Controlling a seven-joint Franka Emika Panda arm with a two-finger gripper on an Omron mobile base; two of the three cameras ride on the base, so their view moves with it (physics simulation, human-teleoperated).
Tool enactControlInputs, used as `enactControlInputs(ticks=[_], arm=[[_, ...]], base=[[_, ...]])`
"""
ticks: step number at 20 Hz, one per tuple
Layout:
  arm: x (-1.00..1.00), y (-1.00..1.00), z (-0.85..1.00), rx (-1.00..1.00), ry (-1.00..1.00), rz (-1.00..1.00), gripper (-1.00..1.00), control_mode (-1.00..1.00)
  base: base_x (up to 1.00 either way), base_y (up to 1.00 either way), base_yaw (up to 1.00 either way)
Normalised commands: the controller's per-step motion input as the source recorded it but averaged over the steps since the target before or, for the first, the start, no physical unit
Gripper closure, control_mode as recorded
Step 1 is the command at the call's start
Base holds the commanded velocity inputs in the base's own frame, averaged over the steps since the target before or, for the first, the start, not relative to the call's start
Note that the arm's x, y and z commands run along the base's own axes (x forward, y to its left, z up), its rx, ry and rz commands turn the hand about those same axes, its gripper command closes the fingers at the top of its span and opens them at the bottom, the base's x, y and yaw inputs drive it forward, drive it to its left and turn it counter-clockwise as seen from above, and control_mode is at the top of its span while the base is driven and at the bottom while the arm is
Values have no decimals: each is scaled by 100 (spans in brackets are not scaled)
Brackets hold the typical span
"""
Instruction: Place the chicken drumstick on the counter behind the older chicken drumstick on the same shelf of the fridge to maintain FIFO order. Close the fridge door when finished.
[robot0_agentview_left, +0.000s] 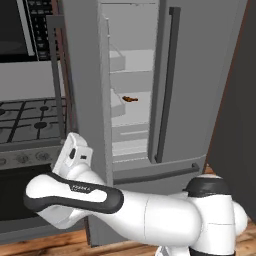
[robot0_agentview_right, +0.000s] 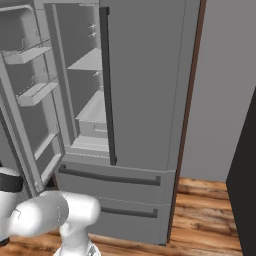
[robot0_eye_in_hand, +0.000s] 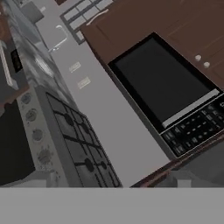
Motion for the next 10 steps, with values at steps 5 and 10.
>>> enactControlInputs(ticks=[5, 10], arm=[[0, -57, 0, 0, 0, -41, -100, -100], [0, -62, 4, 0, 0, -41, -100, -100]], base=[[0, 0, 0], [0, 0, 0]])
